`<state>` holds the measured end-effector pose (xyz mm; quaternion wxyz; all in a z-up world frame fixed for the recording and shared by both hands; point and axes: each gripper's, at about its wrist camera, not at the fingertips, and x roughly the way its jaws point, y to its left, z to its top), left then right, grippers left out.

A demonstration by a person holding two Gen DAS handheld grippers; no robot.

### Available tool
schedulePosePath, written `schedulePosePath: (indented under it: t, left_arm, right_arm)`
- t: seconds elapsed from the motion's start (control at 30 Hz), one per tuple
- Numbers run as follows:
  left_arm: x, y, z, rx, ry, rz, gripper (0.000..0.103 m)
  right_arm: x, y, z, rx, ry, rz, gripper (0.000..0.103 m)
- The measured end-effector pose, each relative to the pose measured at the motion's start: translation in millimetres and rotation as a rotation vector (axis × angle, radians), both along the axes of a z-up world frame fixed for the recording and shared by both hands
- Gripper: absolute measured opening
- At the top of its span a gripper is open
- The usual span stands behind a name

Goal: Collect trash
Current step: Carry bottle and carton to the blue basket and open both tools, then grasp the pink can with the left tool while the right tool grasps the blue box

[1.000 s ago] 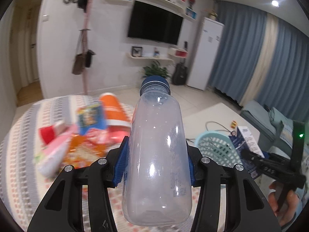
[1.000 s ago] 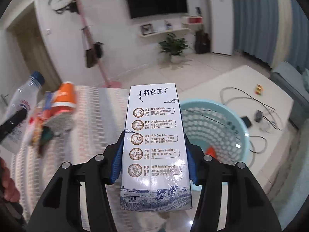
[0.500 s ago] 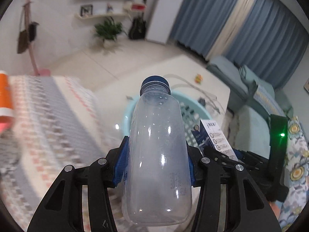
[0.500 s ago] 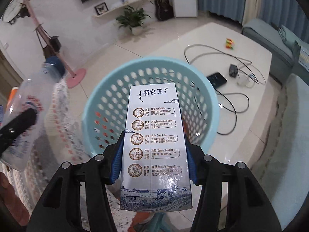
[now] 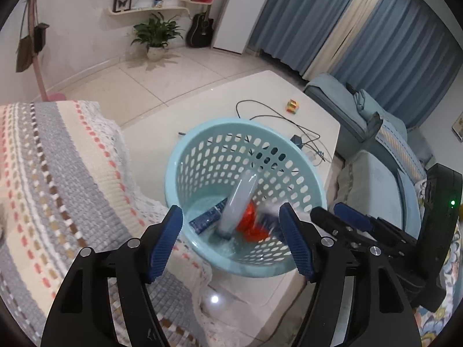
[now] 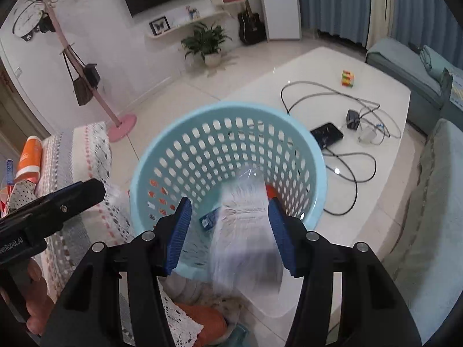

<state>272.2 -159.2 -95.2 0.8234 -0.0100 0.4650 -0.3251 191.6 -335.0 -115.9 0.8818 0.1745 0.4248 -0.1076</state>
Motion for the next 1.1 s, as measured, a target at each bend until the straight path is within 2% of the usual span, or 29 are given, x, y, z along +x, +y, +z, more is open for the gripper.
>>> schedulePosePath:
  t: [0.13, 0.33, 0.57, 0.8, 0.97, 1.1]
  left_arm:
    - [-6.0, 8.2, 3.9, -0.004, -0.006, 0.003, 0.068]
    - [-20.7, 28.2, 15.4, 0.0, -0.056, 0.023, 0.067]
    - [-36.0, 67.5, 41.3, -0.025, -0.125, 0.107, 0.066]
    - [-50.2, 131.8, 74.6, -0.036, -0.227, 0.243, 0.066]
    - [-55.1, 193.7, 93.3, -0.004, -0.299, 0.382, 0.066]
    - [-51.3, 246.2, 101.1, 0.028, -0.319, 0.489, 0.067]
  right_arm:
    - [-2.5, 2.6, 4.5, 0.018, -0.012, -0.005, 0.052]
    - [-3.4, 15.4, 10.8, 0.014, -0.018, 0.01, 0.052]
    - [-2.2, 51.1, 33.3, -0.017, -0.074, 0.091, 0.052]
    - [3.1, 102.6, 58.4, -0.049, -0.133, 0.216, 0.052]
    - [13.4, 151.5, 75.8, -0.078, -0.161, 0.319, 0.052]
    - [27.3, 197.7, 95.3, -0.089, -0.194, 0.419, 0.052]
